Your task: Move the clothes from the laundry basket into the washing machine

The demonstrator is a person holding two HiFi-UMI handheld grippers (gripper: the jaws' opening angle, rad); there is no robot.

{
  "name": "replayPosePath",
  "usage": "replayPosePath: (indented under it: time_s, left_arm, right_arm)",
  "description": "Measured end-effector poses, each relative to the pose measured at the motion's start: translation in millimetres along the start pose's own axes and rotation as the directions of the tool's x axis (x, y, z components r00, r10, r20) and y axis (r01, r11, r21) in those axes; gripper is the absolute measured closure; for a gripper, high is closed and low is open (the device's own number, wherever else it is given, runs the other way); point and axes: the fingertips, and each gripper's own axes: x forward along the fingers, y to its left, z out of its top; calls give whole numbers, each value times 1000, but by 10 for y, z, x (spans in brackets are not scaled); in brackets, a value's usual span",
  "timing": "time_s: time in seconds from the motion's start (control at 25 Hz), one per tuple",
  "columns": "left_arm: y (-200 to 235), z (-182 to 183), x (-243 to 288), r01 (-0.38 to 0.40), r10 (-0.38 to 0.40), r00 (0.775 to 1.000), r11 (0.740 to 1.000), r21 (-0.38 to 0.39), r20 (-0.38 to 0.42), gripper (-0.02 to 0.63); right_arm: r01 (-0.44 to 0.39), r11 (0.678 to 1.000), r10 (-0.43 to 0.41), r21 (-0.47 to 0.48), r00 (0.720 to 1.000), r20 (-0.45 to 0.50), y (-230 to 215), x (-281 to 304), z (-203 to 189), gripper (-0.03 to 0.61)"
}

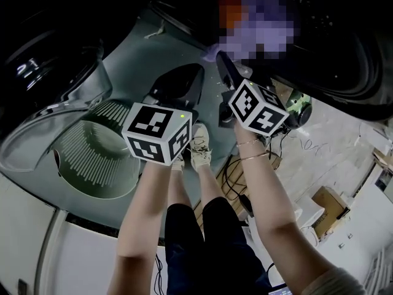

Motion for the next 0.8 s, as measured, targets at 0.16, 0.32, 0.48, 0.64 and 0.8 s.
replayPosePath:
  time_s: [0.16, 0.32, 0.48, 0.64, 0.8]
  left_arm:
    - [48, -113, 13, -3, 3, 1000, 1000, -19, 0, 603]
    - [72, -285, 31, 2, -3, 1000, 1000, -28, -16, 603]
    - [80, -359, 20, 0, -1, 1000, 999, -34, -25, 603]
    - [43, -352, 0, -1, 0, 1000, 999, -38, -31, 603]
    - [-11, -248, -29, -5, 4, 1000, 999, -37, -23, 603]
  right_arm:
    - [45, 999, -44, 10, 998, -50, -102, 204, -266, 112]
    - [84, 996, -83, 37, 996, -42, -202, 351, -303, 258]
    - [94, 995, -93, 41, 995, -41, -230, 434, -241, 391]
    - [74, 997, -74, 16, 997, 19, -213, 299, -81, 545]
    - [20, 999, -16, -46, 995, 103, -60, 75, 300, 546]
